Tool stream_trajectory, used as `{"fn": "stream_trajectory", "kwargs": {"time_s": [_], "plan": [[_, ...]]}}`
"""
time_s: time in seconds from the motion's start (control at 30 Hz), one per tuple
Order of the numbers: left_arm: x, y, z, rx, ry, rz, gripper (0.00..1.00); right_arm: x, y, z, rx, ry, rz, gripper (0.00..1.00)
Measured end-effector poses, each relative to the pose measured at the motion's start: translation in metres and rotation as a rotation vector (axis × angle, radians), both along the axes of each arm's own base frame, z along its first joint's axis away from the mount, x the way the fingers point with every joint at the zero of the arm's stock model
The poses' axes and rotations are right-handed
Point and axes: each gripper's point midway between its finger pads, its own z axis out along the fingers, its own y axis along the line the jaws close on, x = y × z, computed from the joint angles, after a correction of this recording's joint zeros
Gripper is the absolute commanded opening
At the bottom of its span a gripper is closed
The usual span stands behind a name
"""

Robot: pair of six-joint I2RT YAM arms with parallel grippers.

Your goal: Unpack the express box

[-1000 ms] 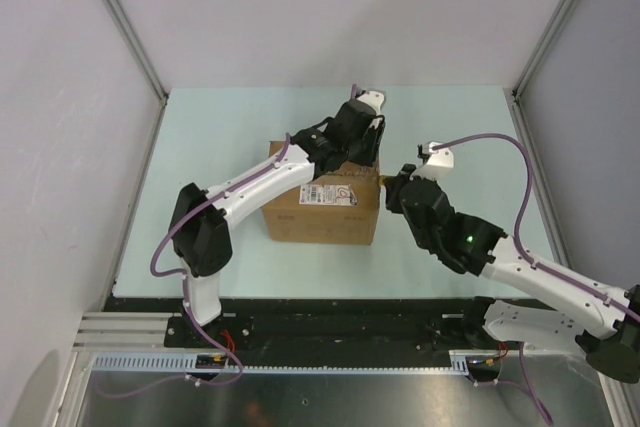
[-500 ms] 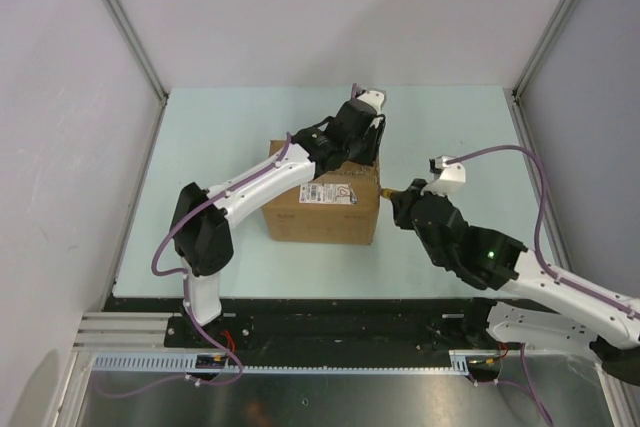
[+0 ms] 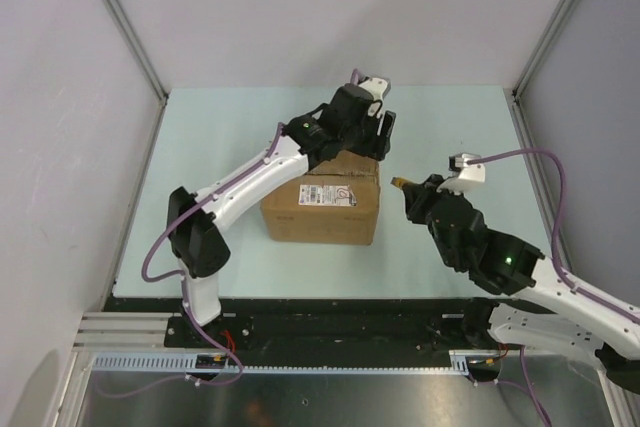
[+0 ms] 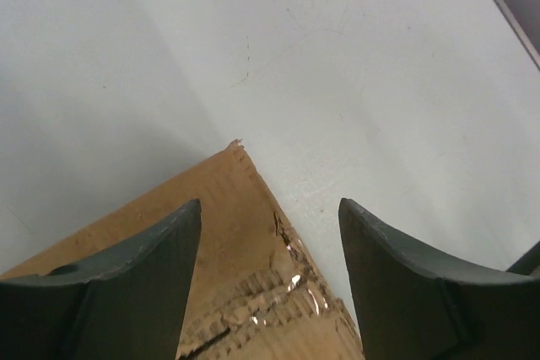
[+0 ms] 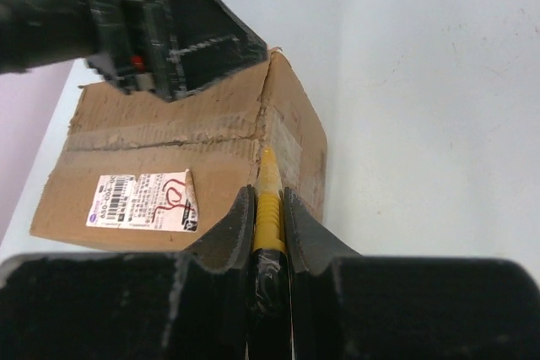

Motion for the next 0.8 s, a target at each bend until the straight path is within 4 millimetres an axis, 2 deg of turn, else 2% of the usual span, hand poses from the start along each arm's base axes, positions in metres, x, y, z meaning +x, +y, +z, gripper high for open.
{"fn": "stream_trajectory", "kwargs": {"time_s": [0.17,0.3,0.4,0.53,0.8], "plan": [[-0.01,0.01,0.033,-0.033,-0.046,-0.02,0.66,0.014,0.01,-0.012,-0.02,0.024,0.001,0.0],[-0.018,0.019,0.046,-0.048,-0.063,-0.025,0.64,0.029,0.015,-0.014,-0.005,0.026,0.005,0.0],[-0.019,0.021,0.041,-0.041,-0.053,-0.027,0.64,0.04,0.019,-0.015,0.0,0.026,0.008,0.0],[-0.022,0.026,0.022,-0.005,-0.017,-0.026,0.64,0.051,0.027,-0.021,0.005,0.038,0.031,0.0],[-0.018,0.023,0.001,0.022,0.018,-0.025,0.64,0.056,0.036,-0.031,-0.005,0.065,0.066,0.0]]}}
